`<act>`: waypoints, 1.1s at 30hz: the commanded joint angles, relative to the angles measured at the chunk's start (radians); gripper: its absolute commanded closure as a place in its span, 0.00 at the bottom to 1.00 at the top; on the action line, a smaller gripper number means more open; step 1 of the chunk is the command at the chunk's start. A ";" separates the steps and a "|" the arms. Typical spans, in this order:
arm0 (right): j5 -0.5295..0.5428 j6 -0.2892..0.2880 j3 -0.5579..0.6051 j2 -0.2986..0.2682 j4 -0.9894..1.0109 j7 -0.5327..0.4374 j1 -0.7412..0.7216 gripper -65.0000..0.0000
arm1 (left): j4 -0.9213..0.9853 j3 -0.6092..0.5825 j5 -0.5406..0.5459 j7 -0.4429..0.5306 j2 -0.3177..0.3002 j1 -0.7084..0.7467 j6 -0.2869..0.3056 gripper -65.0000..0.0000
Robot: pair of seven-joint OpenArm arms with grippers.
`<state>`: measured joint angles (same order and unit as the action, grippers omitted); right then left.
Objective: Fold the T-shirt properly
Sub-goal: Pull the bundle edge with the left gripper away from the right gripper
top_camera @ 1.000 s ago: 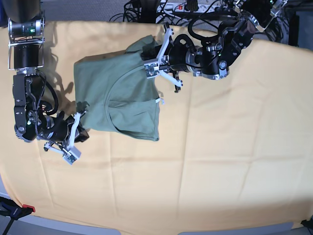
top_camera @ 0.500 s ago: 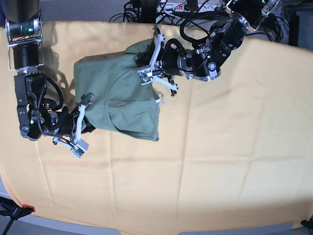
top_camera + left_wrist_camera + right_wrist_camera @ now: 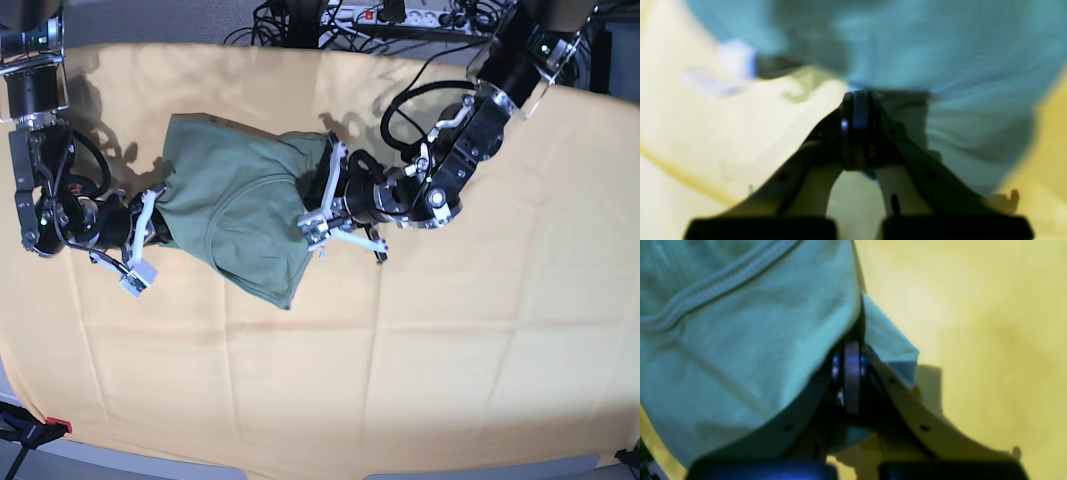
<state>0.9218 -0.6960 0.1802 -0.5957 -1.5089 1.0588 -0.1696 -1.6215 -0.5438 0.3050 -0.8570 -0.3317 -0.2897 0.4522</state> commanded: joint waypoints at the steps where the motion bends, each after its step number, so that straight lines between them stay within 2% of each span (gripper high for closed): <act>1: 0.027 -0.002 -0.010 -0.029 -0.033 -0.014 -0.005 1.00 | 0.005 0.005 0.005 0.031 0.000 -0.032 -0.001 1.00; 5: 0.084 -0.002 -0.011 -0.082 -0.107 -0.014 0.055 1.00 | 0.090 0.005 -0.010 0.089 0.000 -0.090 -0.001 1.00; 8: 0.100 -0.002 -0.011 -0.091 -0.147 -0.015 0.095 1.00 | 0.162 0.005 -0.010 0.140 0.011 -0.144 -0.001 1.00; 12: 0.101 -0.002 -0.018 -0.095 -0.180 -0.003 0.135 1.00 | 0.231 0.005 -0.041 0.144 0.048 -0.219 0.010 1.00; 16: 0.100 -0.002 -0.065 -0.098 -0.234 0.020 0.172 1.00 | 0.240 0.005 -0.034 0.142 0.049 -0.292 0.013 1.00; 18: 0.104 -0.002 -0.115 -0.100 -0.265 0.020 0.182 1.00 | 0.238 0.010 -0.021 0.117 0.049 -0.320 0.039 1.00; 22: 0.111 -0.002 -0.230 -0.097 -0.272 -0.026 0.198 1.00 | 0.196 0.020 0.153 -0.024 0.041 -0.352 0.066 1.00; 25: 0.108 -0.002 -0.247 -0.097 -0.258 -0.044 0.206 1.00 | 0.146 0.056 0.336 -0.121 0.016 -0.341 0.143 1.00; 29: 0.046 -0.002 -0.246 -0.071 -0.214 -0.103 0.205 1.00 | 0.090 0.120 0.592 -0.224 -0.021 -0.303 0.245 1.00; 33: 0.039 -0.002 -0.246 -0.019 -0.145 -0.105 0.203 1.00 | 0.065 0.172 0.755 -0.315 -0.023 -0.252 0.246 1.00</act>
<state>0.9436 -0.6968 -0.0551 -0.5953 -1.6402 0.9730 0.0502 -1.5383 -0.3794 1.0370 -1.1900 -0.3592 -0.5137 0.6930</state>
